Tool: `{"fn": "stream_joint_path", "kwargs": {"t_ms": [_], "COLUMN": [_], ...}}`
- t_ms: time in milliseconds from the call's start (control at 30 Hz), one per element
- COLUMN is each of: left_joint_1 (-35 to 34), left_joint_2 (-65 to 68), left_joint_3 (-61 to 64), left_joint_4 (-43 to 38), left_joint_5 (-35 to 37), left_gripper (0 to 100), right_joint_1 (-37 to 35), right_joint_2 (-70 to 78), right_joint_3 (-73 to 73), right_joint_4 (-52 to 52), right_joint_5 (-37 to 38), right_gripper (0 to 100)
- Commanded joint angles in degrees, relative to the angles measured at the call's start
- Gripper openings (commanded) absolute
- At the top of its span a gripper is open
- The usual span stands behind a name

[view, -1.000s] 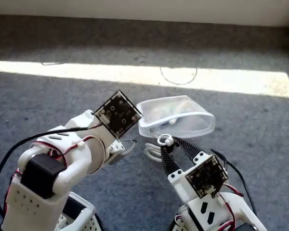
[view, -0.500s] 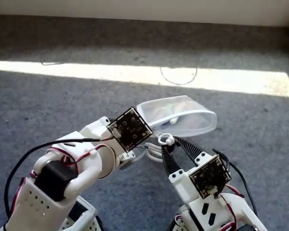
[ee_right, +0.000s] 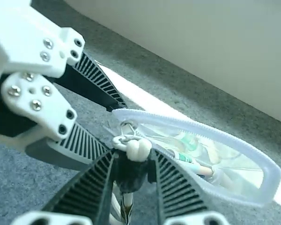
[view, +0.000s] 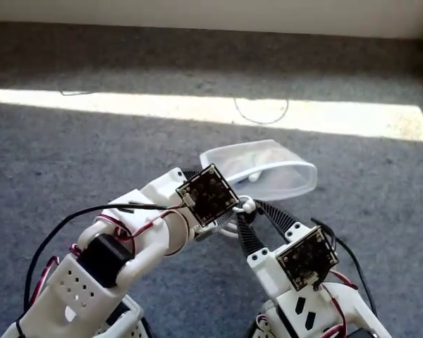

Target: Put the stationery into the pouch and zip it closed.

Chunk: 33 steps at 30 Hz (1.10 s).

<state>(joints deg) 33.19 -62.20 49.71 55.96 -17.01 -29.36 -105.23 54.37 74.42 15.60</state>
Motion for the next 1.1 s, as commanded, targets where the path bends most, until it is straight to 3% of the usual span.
{"fn": "stream_joint_path", "kwargs": {"t_ms": [0,500,933,1067], "left_joint_1": [1.0,1.5,6.5,6.4], "left_joint_2": [-1.0,-1.0,-1.1,-1.1], "left_joint_3": [2.0,5.1,7.4,7.6], "left_joint_4": [-6.3,-9.9,-10.2,-9.9], "left_joint_5": [-0.1,0.0,0.0,0.3], "left_gripper": [24,11,0,1], "right_joint_1": [0.6,0.7,0.7,6.1], "right_joint_2": [-0.1,-0.1,-0.1,-0.1], "right_joint_3": [-4.1,-4.1,-4.5,-4.1], "right_joint_4": [0.0,-0.4,-0.5,-3.0], "right_joint_5": [1.8,1.8,1.7,0.1], "right_gripper": [0.5,0.5,0.5,0.5]}}
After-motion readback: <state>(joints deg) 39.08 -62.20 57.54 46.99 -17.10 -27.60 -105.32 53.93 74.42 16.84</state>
